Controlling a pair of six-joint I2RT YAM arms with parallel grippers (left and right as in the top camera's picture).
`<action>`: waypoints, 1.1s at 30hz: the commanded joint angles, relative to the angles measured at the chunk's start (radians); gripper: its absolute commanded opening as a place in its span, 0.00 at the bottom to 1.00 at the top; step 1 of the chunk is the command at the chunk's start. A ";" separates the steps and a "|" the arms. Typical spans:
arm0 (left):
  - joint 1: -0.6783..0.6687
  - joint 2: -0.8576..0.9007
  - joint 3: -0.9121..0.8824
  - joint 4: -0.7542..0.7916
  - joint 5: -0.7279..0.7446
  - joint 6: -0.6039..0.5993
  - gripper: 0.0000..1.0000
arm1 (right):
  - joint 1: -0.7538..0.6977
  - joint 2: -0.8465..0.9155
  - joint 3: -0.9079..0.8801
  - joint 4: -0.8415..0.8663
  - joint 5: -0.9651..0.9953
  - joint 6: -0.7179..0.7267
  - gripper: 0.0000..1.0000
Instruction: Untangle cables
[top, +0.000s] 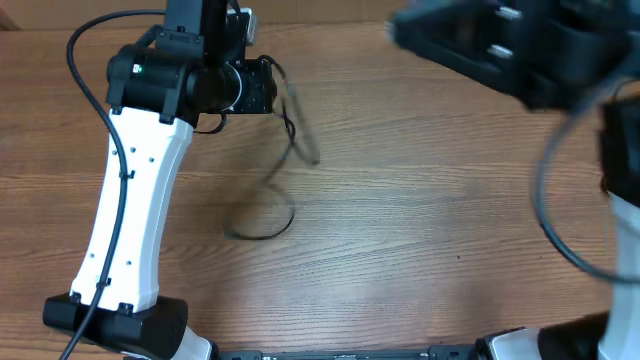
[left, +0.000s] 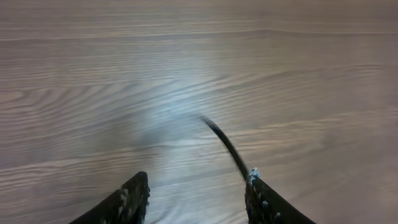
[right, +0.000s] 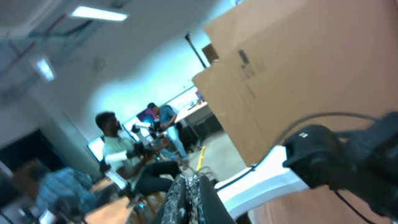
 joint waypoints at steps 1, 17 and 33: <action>0.009 -0.010 0.005 0.002 -0.060 -0.006 0.43 | -0.047 0.002 0.008 0.015 -0.092 0.131 0.04; 0.006 -0.030 0.007 -0.004 0.056 -0.005 0.04 | -0.093 0.092 -0.013 -0.221 -0.257 -0.062 1.00; 0.006 -0.135 0.184 -0.004 0.104 -0.005 0.04 | -0.092 0.174 -0.013 -0.236 -0.248 -0.369 1.00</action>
